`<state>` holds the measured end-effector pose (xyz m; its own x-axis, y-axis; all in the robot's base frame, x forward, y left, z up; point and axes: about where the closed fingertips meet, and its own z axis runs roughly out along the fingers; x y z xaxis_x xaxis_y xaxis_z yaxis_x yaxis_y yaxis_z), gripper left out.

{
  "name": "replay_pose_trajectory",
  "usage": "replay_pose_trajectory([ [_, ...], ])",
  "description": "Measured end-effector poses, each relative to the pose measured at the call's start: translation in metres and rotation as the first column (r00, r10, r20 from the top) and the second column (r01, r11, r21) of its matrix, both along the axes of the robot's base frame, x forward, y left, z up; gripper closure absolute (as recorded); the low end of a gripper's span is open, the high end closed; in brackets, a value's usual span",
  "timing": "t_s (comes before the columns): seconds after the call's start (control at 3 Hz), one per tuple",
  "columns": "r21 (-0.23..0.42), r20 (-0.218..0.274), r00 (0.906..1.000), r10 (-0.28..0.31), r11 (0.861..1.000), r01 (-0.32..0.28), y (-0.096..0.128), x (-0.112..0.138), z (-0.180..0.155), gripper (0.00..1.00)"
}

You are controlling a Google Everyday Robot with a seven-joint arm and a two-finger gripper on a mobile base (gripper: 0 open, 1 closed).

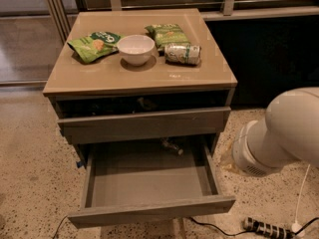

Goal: Close middle drawer

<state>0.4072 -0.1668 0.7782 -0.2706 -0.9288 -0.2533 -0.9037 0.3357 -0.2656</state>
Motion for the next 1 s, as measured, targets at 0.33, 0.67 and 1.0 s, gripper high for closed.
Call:
replay_pose_trajectory([
  [0.33,0.043,-0.002,1.0,0.002,0.999,-0.002,0.009,-0.014,-0.047,1.0],
  [0.67,0.085,0.013,0.9998,-0.015,0.996,0.014,0.013,-0.017,-0.094,1.0],
  [1.0,0.121,0.057,0.9974,-0.045,0.992,0.038,0.022,-0.006,-0.138,1.0],
])
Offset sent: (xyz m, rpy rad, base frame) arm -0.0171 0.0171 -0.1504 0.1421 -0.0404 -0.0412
